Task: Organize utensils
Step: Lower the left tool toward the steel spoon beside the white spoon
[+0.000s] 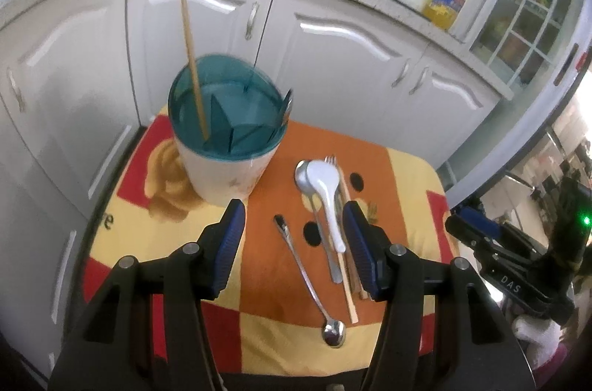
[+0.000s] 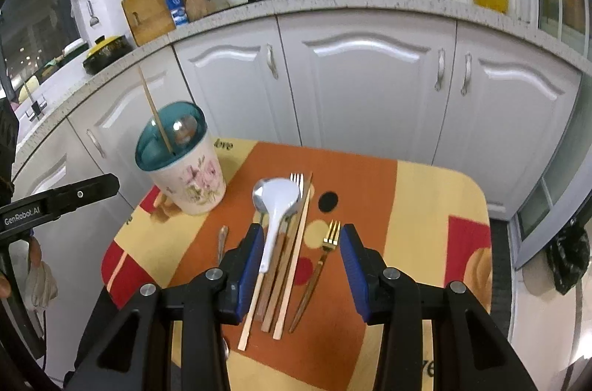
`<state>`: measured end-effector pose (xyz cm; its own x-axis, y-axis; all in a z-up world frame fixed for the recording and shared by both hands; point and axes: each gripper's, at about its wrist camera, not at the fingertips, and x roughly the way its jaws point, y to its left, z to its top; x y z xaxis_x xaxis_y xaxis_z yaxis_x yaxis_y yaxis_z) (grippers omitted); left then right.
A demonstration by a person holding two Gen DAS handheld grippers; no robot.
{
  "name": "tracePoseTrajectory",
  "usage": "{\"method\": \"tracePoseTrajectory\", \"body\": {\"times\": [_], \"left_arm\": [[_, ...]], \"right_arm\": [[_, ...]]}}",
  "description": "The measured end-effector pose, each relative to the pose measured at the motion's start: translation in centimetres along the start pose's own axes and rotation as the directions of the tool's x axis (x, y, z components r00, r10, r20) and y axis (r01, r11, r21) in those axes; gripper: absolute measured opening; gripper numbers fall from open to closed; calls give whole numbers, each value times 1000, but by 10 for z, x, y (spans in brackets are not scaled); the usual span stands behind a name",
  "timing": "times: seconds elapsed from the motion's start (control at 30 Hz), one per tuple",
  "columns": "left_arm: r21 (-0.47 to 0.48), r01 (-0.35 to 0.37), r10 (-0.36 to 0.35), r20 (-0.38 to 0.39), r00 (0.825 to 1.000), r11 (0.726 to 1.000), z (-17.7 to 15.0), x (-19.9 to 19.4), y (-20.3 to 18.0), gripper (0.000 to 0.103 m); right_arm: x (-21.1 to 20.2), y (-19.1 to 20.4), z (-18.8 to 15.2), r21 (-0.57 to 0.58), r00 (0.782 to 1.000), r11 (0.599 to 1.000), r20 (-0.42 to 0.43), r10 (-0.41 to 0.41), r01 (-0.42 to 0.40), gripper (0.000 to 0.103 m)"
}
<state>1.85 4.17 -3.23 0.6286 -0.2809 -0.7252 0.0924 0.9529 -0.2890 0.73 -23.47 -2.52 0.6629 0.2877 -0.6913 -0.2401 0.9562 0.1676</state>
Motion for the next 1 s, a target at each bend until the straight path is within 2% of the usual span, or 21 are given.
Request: {"method": "tracePoseTrajectory", "body": {"times": [0.23,0.5,0.67,0.9,1.0], "left_arm": [[-15,-4,3,-82,997,1000,-14,29,9,54],[-5,-1,0,-187,982,1000,-32,71,1,54],[-9,-4,1,-238,971,1000,-38,97,0,54],[-53,-8,-9,-308,951,999,-44,126,7,54],[-58,-13,-5,-313,950,998,-43,134,7,54]], "right_arm": [[26,-9,-12,34,998,999,-64,14,-12,41],[53,-10,-15,51,992,997,-111,63,-58,41],[79,-6,-6,44,982,992,-142,127,-122,41],[120,-8,14,60,970,988,-187,154,-145,40],[135,-7,20,53,966,987,-206,156,-148,40]]}}
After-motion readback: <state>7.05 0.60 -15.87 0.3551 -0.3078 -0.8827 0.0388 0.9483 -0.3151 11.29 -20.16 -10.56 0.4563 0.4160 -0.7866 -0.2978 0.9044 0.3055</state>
